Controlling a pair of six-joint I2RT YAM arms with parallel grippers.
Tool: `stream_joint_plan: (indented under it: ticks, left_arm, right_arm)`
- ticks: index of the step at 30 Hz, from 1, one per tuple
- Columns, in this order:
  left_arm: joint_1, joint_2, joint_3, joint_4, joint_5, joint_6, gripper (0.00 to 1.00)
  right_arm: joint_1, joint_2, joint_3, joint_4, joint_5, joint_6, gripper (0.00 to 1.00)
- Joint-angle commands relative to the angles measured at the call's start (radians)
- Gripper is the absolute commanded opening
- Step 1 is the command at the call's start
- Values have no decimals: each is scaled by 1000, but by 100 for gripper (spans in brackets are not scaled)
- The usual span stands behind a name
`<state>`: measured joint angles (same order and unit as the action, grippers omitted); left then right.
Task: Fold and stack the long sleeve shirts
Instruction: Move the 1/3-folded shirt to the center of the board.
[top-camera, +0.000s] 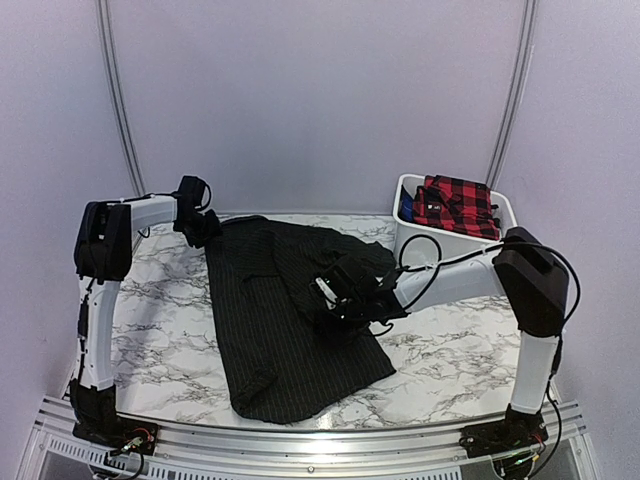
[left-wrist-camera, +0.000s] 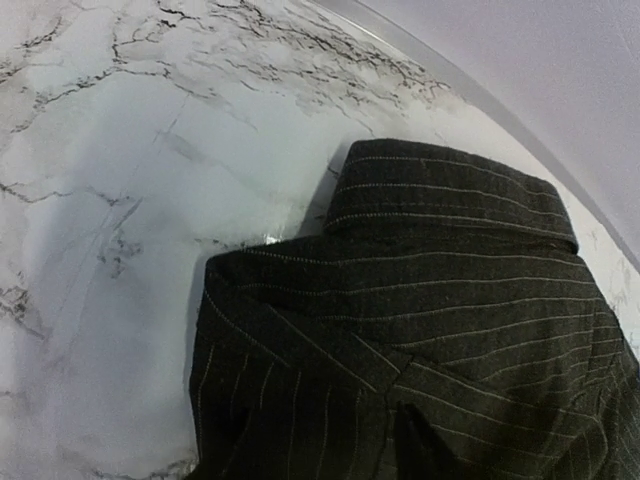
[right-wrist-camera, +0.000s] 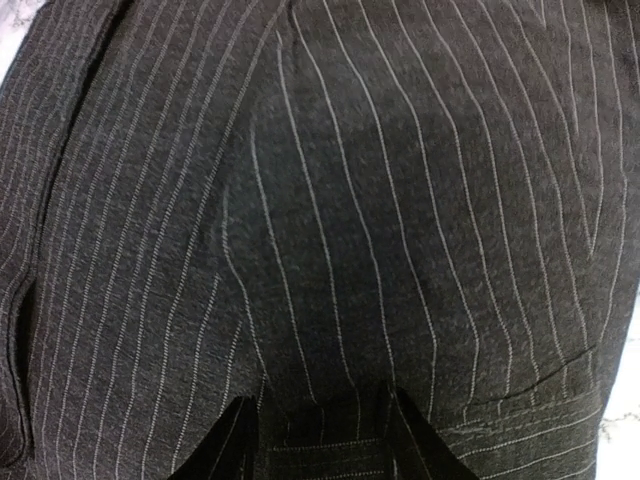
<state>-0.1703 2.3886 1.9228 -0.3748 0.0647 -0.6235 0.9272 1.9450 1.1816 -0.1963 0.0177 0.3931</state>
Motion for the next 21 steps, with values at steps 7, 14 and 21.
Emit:
stream_joint_plan:
  ticks: [7, 14, 21]
  left_arm:
    - [-84, -562, -418, -11, 25, 37, 65]
    - [-249, -955, -870, 29, 10, -26, 62]
    - [-515, -1266, -1235, 36, -38, -126, 56]
  right_arm:
    - [44, -146, 37, -44, -5, -46, 48]
    - [163, -193, 6, -38, -7, -49, 51]
    - [261, -261, -65, -20, -2, -31, 51]
